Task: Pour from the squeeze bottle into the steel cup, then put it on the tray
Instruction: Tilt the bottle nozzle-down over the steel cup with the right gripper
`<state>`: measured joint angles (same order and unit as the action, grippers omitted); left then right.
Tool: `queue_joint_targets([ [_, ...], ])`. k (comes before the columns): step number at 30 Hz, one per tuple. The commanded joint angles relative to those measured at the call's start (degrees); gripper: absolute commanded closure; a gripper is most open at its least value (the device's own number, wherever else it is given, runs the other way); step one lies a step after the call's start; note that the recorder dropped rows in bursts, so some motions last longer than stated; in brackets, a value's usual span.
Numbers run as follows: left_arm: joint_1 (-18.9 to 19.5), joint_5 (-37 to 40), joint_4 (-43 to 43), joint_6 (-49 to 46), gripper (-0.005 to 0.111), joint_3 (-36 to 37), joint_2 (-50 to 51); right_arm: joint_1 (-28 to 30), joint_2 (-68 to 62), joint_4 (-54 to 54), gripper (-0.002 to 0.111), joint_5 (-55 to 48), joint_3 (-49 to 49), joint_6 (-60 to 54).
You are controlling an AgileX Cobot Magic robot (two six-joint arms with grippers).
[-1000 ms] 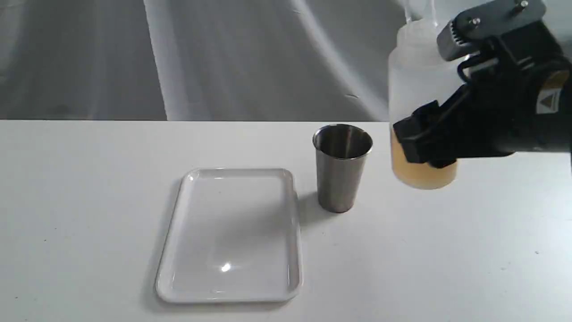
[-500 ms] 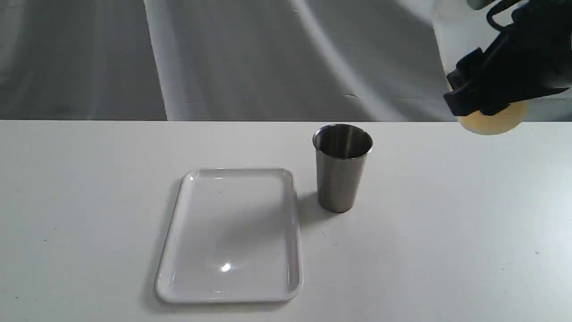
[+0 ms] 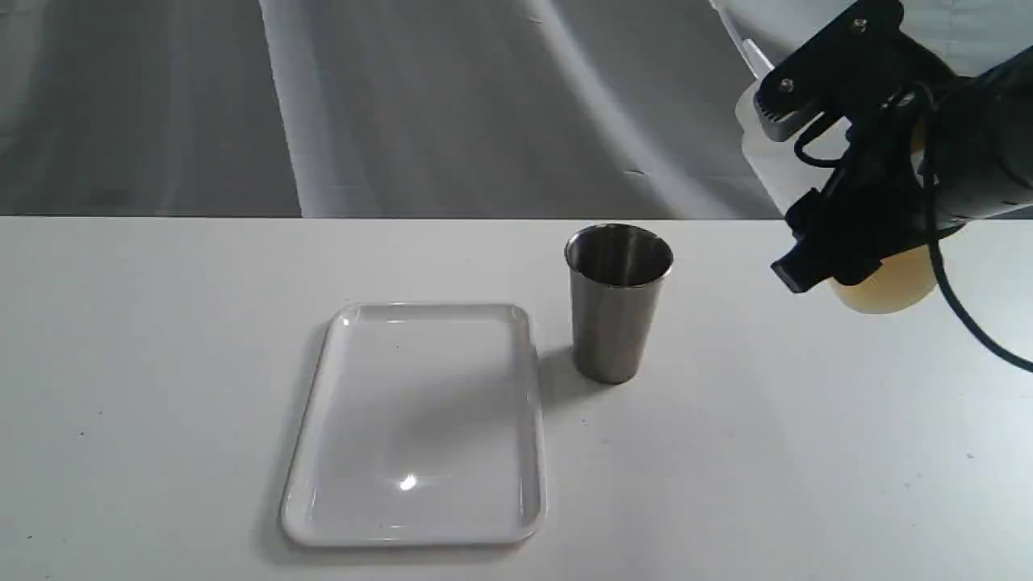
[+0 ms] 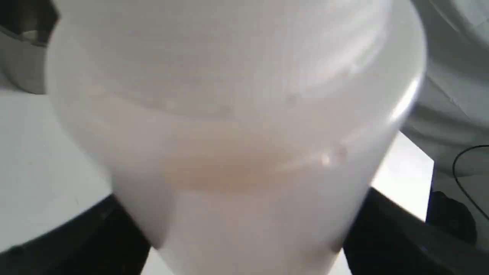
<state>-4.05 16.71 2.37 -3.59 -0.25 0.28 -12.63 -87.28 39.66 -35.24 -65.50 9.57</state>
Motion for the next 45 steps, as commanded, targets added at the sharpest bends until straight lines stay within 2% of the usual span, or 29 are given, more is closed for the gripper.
queue_joint_targets([
  [1,-0.18,-0.37,0.16,0.10,0.098,0.25,-0.28,0.13,-1.04,3.80,0.057,1.82,-0.60,0.40],
  [6,-0.18,-0.37,0.16,0.10,0.098,0.25,-0.28,0.13,-2.23,4.87,0.057,1.69,-0.60,0.40],
  [12,-0.18,-0.37,0.16,0.10,0.098,0.25,-0.28,0.13,-3.95,12.98,0.057,1.67,-0.60,0.29],
  [23,-0.18,-0.37,0.16,0.10,0.098,0.25,-0.28,0.01,-8.88,20.08,0.057,1.63,-0.83,2.73],
  [30,-0.18,-0.37,0.16,0.10,0.098,0.25,-0.28,0.01,-13.03,21.39,0.057,-1.47,-6.97,7.00],
  [45,-0.18,-0.37,0.16,0.10,0.098,0.25,-0.28,-1.97,-22.78,30.23,0.057,-9.23,-14.56,7.35],
])
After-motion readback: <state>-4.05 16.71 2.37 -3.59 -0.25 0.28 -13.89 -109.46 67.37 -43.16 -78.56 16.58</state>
